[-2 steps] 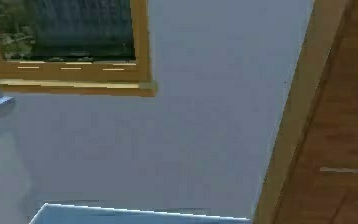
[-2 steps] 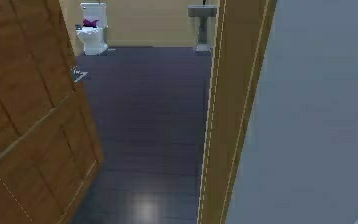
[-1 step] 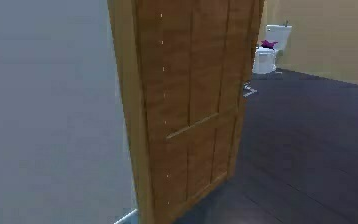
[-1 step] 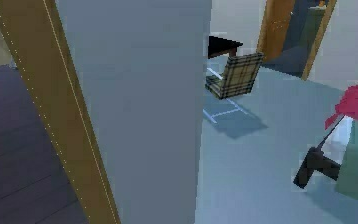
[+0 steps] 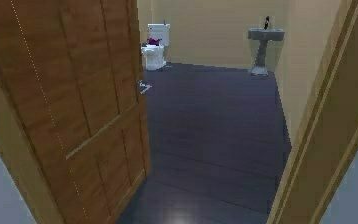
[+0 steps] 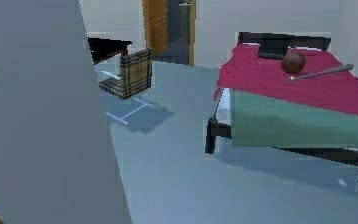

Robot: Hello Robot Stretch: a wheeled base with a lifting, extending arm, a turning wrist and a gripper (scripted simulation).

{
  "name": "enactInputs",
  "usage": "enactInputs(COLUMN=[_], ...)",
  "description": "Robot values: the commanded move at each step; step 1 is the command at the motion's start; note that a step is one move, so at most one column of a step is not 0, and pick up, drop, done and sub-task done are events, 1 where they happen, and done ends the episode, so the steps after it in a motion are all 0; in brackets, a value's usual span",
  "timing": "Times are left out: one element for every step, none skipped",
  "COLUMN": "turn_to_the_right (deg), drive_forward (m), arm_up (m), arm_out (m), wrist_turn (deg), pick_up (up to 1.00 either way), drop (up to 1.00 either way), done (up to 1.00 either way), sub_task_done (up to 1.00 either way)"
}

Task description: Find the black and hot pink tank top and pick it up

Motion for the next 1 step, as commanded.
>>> enactInputs(turn_to_the_right=[0.0], drive_forward=[0.7], arm_up=[0.0], arm_out=[0.0], wrist_turn=[0.0], pick_up=[0.0], drop=[0.0], done=[0.0], sub_task_done=[0.0])
